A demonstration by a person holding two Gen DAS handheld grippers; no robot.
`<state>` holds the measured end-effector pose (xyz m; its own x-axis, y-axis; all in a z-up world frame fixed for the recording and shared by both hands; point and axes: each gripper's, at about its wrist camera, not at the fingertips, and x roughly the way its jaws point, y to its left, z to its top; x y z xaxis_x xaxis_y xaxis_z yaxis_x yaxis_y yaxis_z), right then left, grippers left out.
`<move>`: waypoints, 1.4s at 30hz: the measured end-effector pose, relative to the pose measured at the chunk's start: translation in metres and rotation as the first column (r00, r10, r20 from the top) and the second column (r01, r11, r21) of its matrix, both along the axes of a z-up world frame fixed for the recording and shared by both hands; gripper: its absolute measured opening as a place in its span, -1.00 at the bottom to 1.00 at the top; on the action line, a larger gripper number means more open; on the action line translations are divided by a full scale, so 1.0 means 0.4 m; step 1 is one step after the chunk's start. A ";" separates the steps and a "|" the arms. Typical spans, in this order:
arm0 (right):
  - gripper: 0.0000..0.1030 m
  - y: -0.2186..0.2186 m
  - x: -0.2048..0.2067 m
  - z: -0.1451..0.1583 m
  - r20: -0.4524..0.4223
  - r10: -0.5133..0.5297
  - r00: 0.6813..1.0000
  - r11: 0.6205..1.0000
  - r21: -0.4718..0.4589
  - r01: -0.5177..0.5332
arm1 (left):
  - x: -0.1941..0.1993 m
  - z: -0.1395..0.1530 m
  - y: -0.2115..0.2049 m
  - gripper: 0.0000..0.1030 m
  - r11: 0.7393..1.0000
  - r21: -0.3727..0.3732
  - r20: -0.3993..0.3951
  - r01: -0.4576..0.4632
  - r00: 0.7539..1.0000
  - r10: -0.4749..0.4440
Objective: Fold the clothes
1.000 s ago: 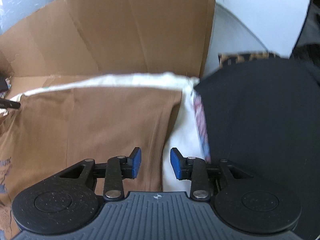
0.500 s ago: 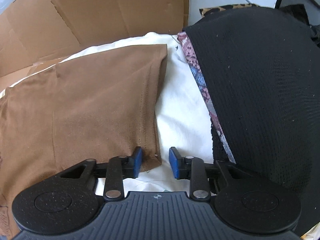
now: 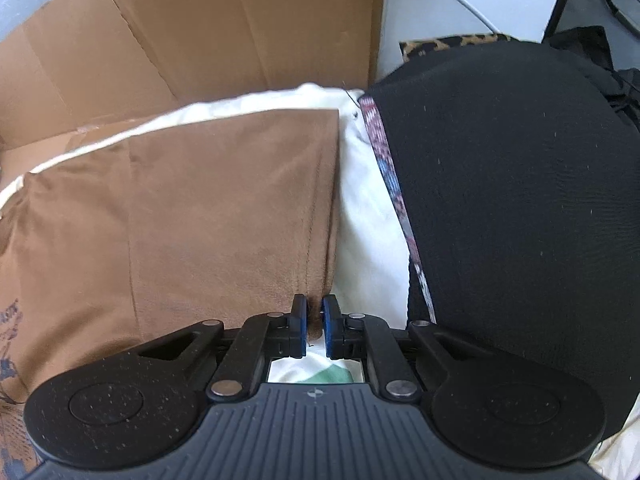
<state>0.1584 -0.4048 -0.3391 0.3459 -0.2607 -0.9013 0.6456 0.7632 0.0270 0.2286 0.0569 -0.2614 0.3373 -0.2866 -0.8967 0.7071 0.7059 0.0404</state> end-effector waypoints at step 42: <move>-0.16 0.024 0.050 0.232 0.115 0.242 0.963 0.969 0.011 -0.245 | 0.031 0.050 0.393 -0.25 0.955 0.107 -0.033 -0.278 0.959 0.282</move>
